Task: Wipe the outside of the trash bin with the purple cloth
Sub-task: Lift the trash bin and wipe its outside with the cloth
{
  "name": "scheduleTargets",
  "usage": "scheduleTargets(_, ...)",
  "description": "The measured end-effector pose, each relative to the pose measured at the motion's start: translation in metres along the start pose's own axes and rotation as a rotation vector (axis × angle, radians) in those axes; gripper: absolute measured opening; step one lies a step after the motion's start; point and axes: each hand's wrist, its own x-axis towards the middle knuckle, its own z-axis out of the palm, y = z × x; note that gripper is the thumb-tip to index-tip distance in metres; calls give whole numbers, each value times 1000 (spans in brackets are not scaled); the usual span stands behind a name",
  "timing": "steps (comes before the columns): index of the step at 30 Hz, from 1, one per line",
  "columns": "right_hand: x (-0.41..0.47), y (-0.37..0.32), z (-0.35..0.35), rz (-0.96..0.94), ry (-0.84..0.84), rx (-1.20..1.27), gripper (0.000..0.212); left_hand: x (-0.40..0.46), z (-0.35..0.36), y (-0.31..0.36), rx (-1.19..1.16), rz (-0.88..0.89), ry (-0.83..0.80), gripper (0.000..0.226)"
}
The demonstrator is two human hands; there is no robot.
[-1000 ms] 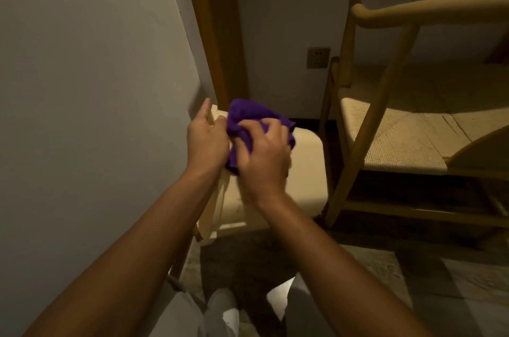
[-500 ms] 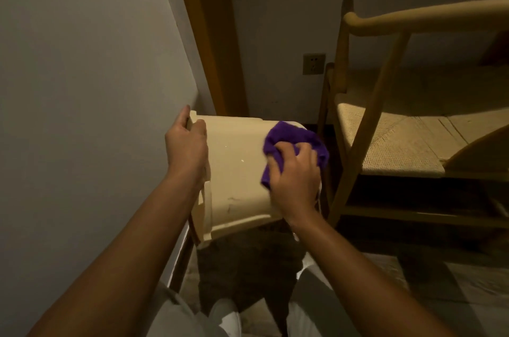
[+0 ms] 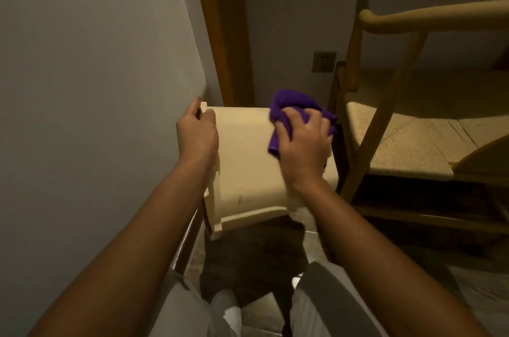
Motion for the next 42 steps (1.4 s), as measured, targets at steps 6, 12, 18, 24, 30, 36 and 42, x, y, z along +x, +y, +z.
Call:
scheduleTargets(6, 15, 51, -15, 194, -112, 310, 46, 20, -5, -5, -58, -85, -71, 47)
scheduleTargets(12, 2, 70, -17, 267, -280, 319, 61, 37, -7, -22, -137, -262, -85, 50)
scheduleTargets(18, -1, 79, -2, 384, -250, 135, 60, 47, 9, -23, -77, -340, -150, 27)
scheduleTargets(24, 17, 75, 9, 819, -122, 509, 54, 43, 41, 79, 8, -289, -631, 53)
scheduleTargets(30, 36, 18, 29, 924, 24, 871, 40, 7, -14, 101, 691, 376, -379, 42)
scheduleTargets(36, 19, 16, 31, 943, 69, 908, 47, 29, 6, 111, 817, 439, -127, 29)
scheduleTargets(42, 22, 38, 18, 1090, 40, 877, 46, 14, -4, 120, 758, 291, -576, 50)
